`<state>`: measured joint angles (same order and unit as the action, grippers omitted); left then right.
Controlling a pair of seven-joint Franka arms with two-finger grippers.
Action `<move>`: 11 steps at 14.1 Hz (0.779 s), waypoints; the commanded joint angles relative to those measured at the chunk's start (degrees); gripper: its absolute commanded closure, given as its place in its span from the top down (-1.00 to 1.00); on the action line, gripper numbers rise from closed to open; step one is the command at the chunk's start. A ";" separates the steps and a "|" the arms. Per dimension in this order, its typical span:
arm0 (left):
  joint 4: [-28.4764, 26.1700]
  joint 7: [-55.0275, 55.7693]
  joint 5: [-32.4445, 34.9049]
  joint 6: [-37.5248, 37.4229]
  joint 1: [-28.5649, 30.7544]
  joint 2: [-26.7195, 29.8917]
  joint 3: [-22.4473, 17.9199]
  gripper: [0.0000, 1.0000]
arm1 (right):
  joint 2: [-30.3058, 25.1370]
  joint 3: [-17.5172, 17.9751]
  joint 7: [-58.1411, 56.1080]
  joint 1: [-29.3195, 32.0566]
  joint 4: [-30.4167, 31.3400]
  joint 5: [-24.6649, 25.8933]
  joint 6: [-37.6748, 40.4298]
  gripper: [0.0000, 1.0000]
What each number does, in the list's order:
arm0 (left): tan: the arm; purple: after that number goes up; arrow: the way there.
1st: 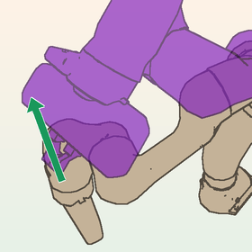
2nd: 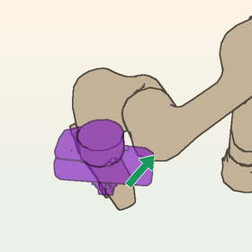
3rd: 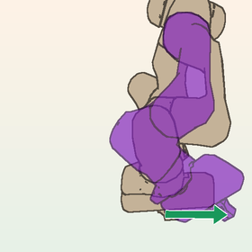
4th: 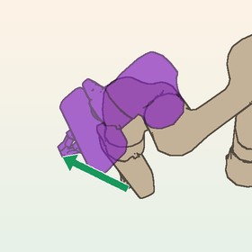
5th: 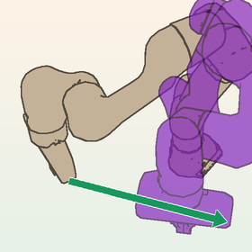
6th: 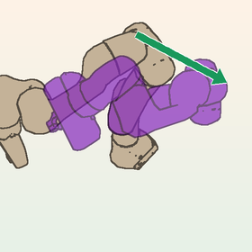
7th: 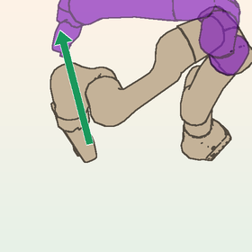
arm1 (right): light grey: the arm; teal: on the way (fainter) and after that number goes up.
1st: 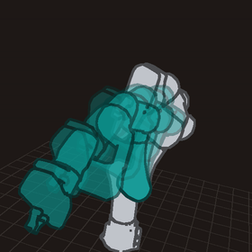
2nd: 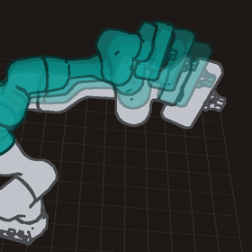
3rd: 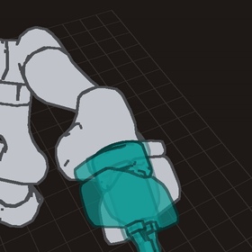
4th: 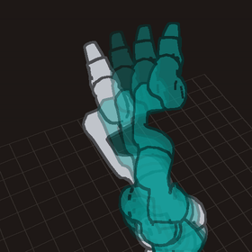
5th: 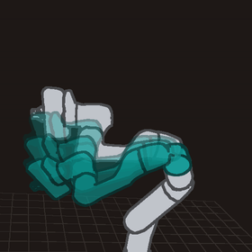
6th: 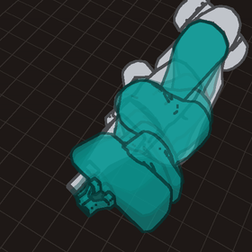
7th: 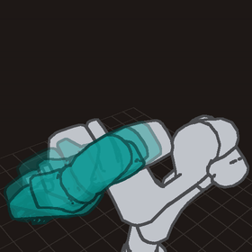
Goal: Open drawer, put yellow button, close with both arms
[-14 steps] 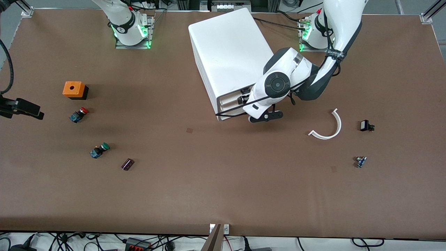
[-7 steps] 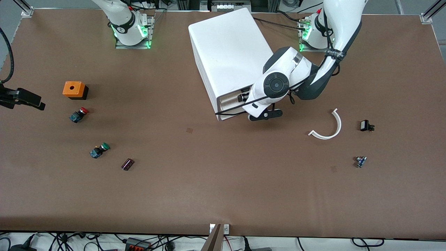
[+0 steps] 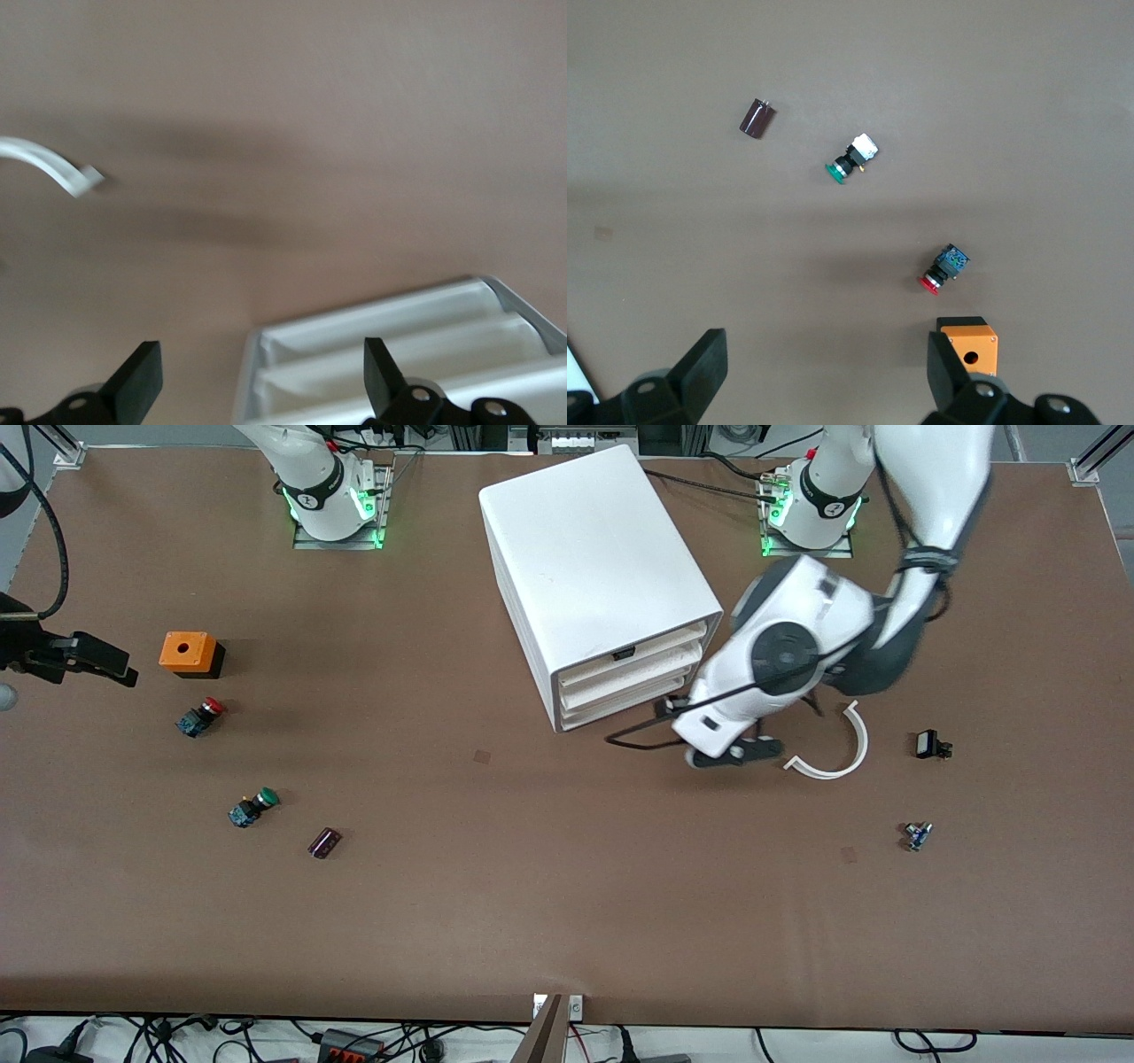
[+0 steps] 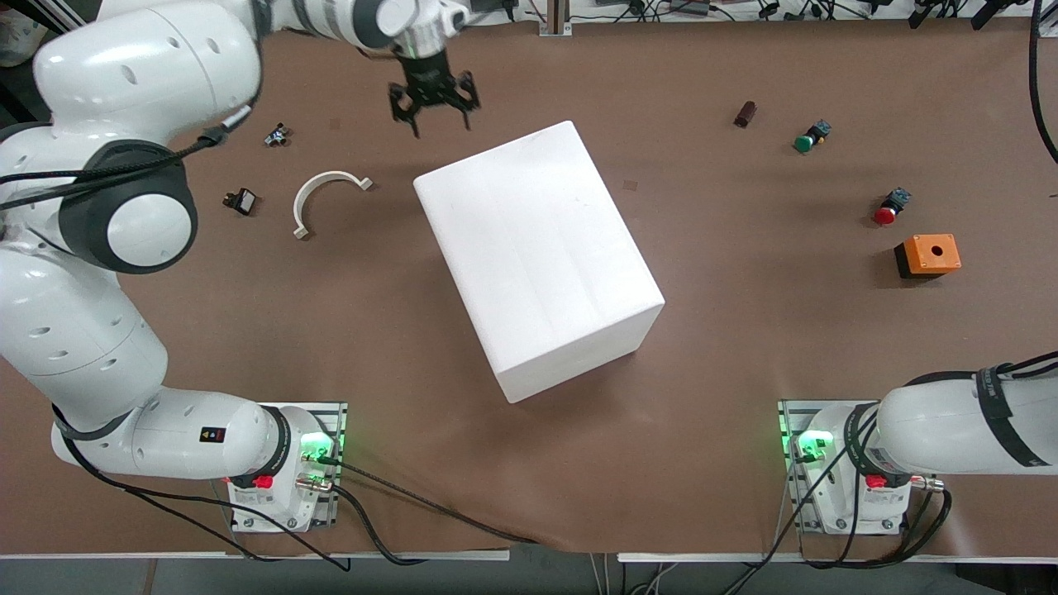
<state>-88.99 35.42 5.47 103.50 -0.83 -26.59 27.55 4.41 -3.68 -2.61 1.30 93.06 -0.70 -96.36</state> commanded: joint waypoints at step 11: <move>11.06 -34.97 0.90 -21.59 12.54 12.58 -8.68 1.00 | -4.58 0.87 0.15 0.64 3.71 0.70 1.53 1.00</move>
<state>-72.37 4.04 12.37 81.67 13.77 -20.12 25.44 1.58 -3.52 -2.61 1.33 95.26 -0.65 -95.19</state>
